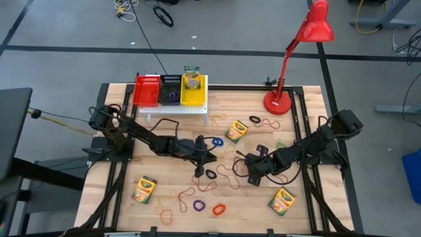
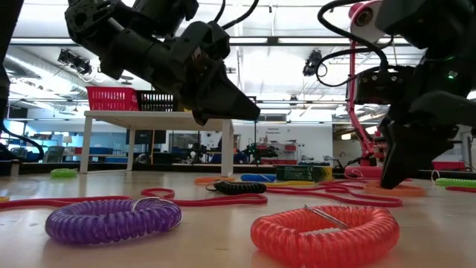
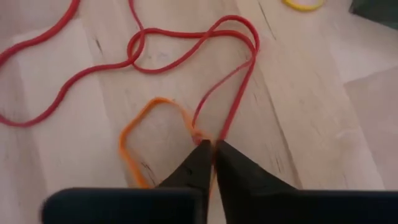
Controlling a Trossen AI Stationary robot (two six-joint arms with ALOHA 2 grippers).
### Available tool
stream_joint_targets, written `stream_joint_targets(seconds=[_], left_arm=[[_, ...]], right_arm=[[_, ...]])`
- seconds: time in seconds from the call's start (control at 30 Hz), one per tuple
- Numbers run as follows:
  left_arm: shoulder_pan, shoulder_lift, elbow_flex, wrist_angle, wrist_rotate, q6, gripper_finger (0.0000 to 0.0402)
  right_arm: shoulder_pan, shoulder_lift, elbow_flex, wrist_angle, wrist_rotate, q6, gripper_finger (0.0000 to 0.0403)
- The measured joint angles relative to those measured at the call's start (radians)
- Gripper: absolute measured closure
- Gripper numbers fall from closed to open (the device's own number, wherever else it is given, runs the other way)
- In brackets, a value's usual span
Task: Pick & Place Office Desk Supplies
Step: Put the orange rubber band into the red bin on the shelf
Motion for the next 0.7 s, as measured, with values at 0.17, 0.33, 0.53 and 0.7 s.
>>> stream_joint_targets(seconds=[0.17, 0.33, 0.53, 0.7], left_arm=[[-0.001, 0.000, 0.000, 0.001, 0.000, -0.004, 0.0314], [0.000, 0.000, 0.000, 0.028, 0.000, -0.004, 0.0292], [-0.005, 0.000, 0.035, 0.030, 0.000, 0.003, 0.0267], [-0.009, 0.000, 0.067, 0.029, 0.001, 0.002, 0.0231]], right_arm=[[0.015, -0.036, 0.000, -0.005, 0.006, -0.008, 0.0392], [0.036, -0.075, 0.000, 0.010, 0.083, -0.010, 0.0397], [0.040, -0.080, 0.000, 0.094, 0.267, -0.048, 0.0397], [0.040, -0.080, 0.000, 0.219, 0.434, -0.122, 0.0400]])
